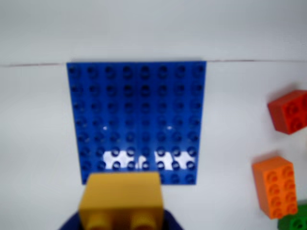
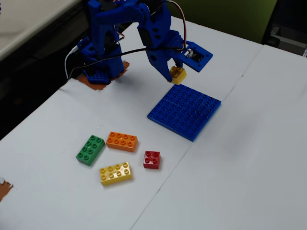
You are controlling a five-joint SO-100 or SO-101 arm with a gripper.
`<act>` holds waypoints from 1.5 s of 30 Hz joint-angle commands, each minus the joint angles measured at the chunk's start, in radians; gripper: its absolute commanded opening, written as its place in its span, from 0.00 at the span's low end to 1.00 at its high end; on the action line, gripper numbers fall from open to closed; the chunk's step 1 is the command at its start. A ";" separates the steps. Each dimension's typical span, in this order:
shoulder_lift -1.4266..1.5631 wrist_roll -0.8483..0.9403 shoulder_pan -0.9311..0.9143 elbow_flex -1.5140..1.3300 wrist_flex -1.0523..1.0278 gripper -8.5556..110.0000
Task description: Pick up the 2x2 yellow block and go up the 8x8 blue block.
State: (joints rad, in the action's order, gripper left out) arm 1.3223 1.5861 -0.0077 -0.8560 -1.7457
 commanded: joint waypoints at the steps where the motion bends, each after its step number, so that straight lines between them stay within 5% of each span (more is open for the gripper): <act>1: -0.006 0.015 -0.006 0.025 0.029 0.07; 8: -0.038 0.006 -0.011 0.037 0.152 0.07; 45: -0.044 0.074 -0.005 0.060 0.054 0.07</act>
State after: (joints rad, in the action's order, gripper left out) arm 1.2210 1.6521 -0.0123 -0.8007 -1.6858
